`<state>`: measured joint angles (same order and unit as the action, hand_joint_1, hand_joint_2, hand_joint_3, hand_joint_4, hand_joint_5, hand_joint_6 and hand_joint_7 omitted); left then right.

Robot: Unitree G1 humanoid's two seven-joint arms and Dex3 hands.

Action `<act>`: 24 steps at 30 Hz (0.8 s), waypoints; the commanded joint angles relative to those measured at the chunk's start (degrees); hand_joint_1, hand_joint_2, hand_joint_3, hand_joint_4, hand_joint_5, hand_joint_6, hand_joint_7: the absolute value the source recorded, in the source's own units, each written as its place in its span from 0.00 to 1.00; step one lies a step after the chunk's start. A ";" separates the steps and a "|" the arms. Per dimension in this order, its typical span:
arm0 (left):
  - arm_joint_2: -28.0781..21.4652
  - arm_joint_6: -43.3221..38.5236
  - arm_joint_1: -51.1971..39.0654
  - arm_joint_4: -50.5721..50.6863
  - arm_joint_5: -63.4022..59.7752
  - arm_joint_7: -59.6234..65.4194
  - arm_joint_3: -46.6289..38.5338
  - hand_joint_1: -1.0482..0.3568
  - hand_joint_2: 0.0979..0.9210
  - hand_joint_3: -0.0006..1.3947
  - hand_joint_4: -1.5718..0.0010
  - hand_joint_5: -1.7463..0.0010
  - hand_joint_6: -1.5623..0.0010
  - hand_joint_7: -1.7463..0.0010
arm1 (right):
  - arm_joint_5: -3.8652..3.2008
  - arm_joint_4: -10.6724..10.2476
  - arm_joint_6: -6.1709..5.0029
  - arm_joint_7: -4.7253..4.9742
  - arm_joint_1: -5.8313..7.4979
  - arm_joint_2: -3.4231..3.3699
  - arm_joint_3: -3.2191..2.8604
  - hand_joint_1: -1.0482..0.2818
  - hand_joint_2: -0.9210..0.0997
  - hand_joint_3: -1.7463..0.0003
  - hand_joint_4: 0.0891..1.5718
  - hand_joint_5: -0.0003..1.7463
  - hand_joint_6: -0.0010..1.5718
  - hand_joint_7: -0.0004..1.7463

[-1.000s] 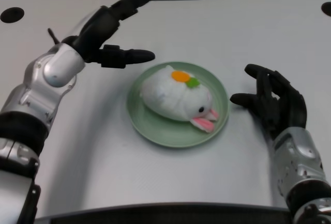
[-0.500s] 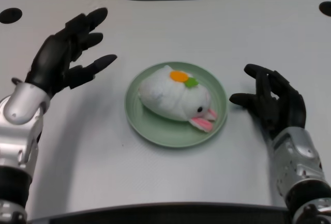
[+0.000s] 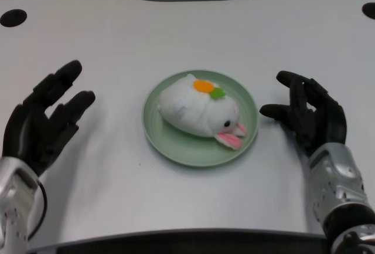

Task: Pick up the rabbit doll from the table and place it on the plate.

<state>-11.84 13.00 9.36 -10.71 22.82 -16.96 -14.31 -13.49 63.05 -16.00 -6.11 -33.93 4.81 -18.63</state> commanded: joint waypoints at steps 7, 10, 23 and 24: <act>4.52 3.30 -6.61 3.03 3.16 2.77 -2.12 0.32 1.00 0.25 0.96 0.38 0.74 0.96 | -0.29 -0.15 -0.03 -0.40 0.59 0.12 -0.17 0.50 0.00 0.78 0.41 0.67 0.41 0.45; 5.17 2.60 -7.68 2.99 4.10 2.16 -2.78 0.32 1.00 0.24 0.95 0.33 0.70 0.95 | -0.37 -0.23 0.16 -0.16 0.52 0.09 -0.28 0.50 0.00 0.78 0.41 0.67 0.41 0.45; 7.17 0.96 -8.06 1.59 6.65 1.54 -5.18 0.34 1.00 0.24 0.93 0.30 0.67 0.93 | -0.06 -0.23 0.29 -0.03 0.47 0.52 -0.16 0.50 0.00 0.78 0.43 0.67 0.41 0.45; 7.25 0.80 -7.96 1.57 6.51 1.70 -5.14 0.34 1.00 0.23 0.92 0.29 0.66 0.93 | -0.14 -0.29 0.37 -0.15 0.47 0.60 -0.20 0.49 0.00 0.78 0.42 0.66 0.41 0.45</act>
<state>-4.69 14.48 1.48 -8.67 29.18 -15.20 -19.08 -13.50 63.04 -16.00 -6.11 -33.87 5.16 -18.74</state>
